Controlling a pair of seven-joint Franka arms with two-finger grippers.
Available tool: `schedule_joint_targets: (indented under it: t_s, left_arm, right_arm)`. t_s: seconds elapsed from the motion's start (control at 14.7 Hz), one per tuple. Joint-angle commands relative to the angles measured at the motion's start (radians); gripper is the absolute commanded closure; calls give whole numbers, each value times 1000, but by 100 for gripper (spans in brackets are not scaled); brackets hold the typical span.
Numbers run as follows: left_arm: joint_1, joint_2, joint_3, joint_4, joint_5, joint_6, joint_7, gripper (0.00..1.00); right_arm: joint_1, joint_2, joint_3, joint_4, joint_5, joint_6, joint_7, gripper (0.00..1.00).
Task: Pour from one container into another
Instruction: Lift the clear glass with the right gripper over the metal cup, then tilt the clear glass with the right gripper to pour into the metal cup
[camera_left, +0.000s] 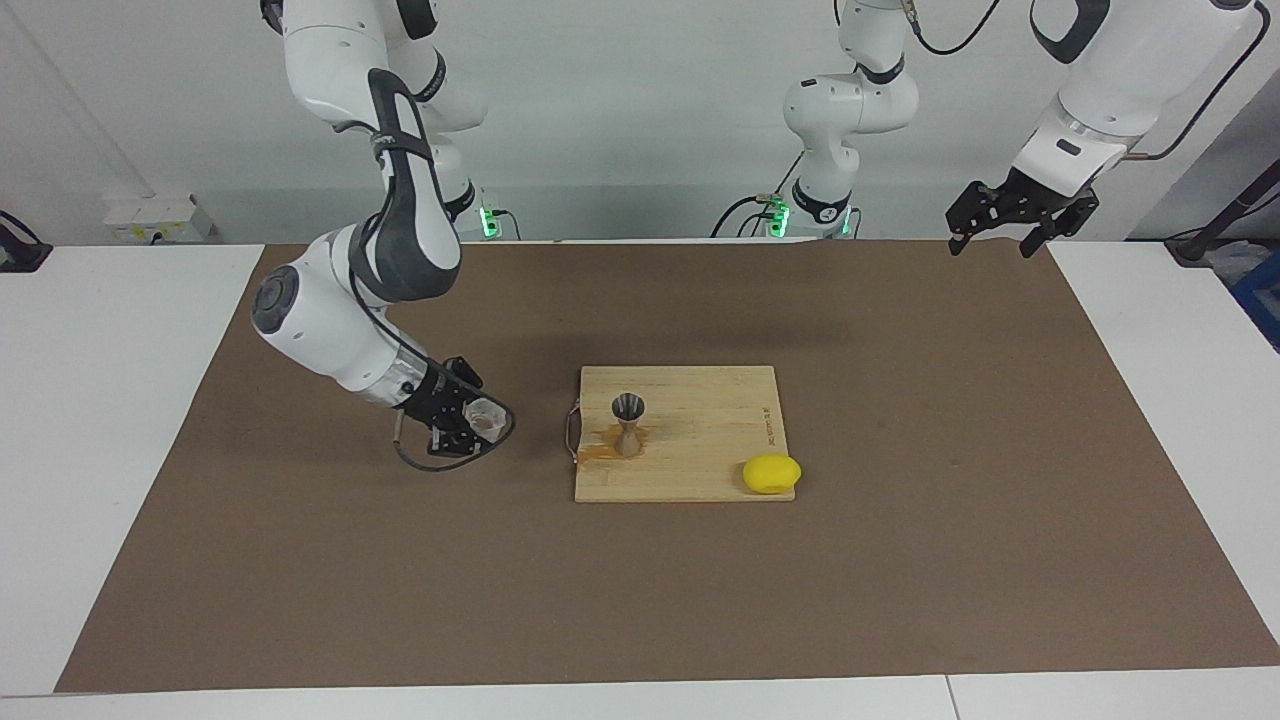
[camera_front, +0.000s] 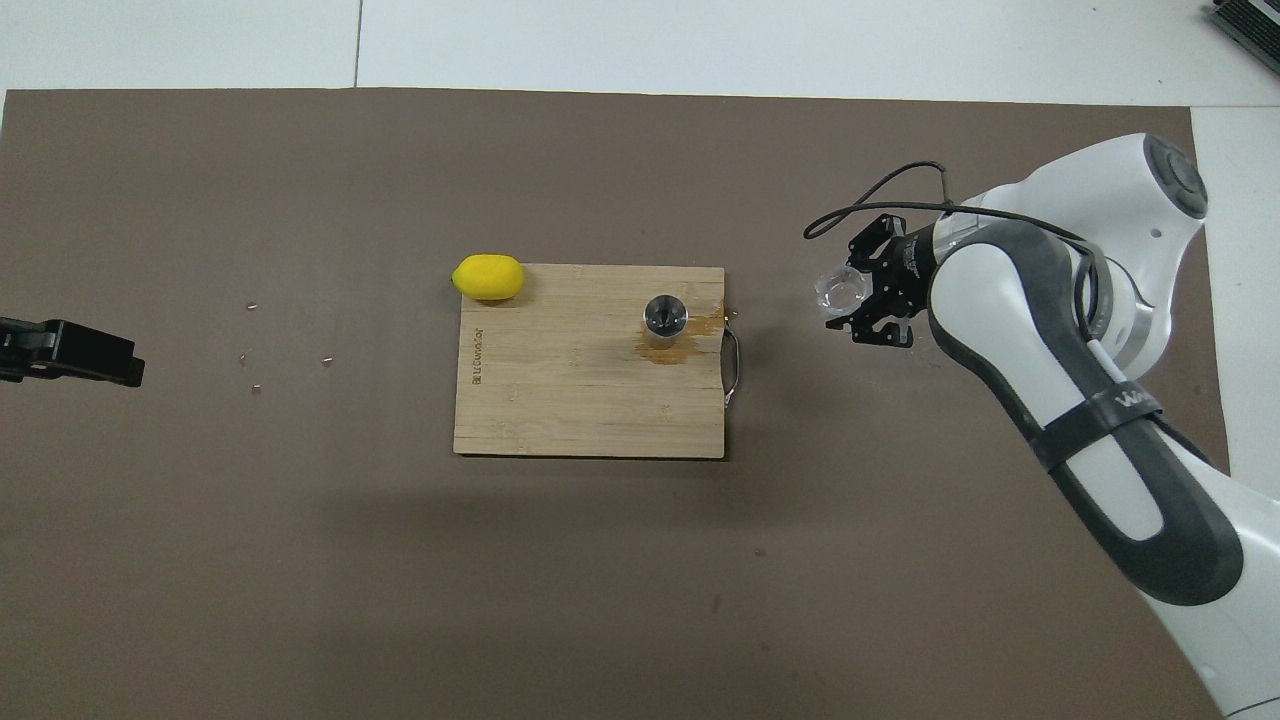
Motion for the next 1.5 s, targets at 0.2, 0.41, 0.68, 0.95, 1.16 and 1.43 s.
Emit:
schedule_joint_targets:
  t_s: [0.2, 0.41, 0.68, 0.95, 1.16, 1.43]
  left_arm:
    - [9, -18, 0, -22, -12, 86, 3, 0]
    - [-2, -22, 0, -25, -12, 65, 6, 0]
    - [-2, -24, 0, -25, -12, 65, 6, 0]
    - [-2, -22, 0, -25, -12, 65, 6, 0]
    - [-2, -22, 0, -25, -12, 65, 6, 0]
    - [-2, -22, 0, -25, -12, 65, 6, 0]
  right_arm:
    - [96, 34, -1, 84, -91, 2, 97, 100]
    - [139, 47, -1, 108, -119, 2, 142, 100]
    - [188, 53, -1, 145, -164, -7, 155, 100]
    - [221, 62, 1, 151, -222, 1, 209, 100]
    - [224, 65, 1, 153, -242, 2, 214, 100]
    - [264, 90, 1, 202, -302, -7, 215, 100]
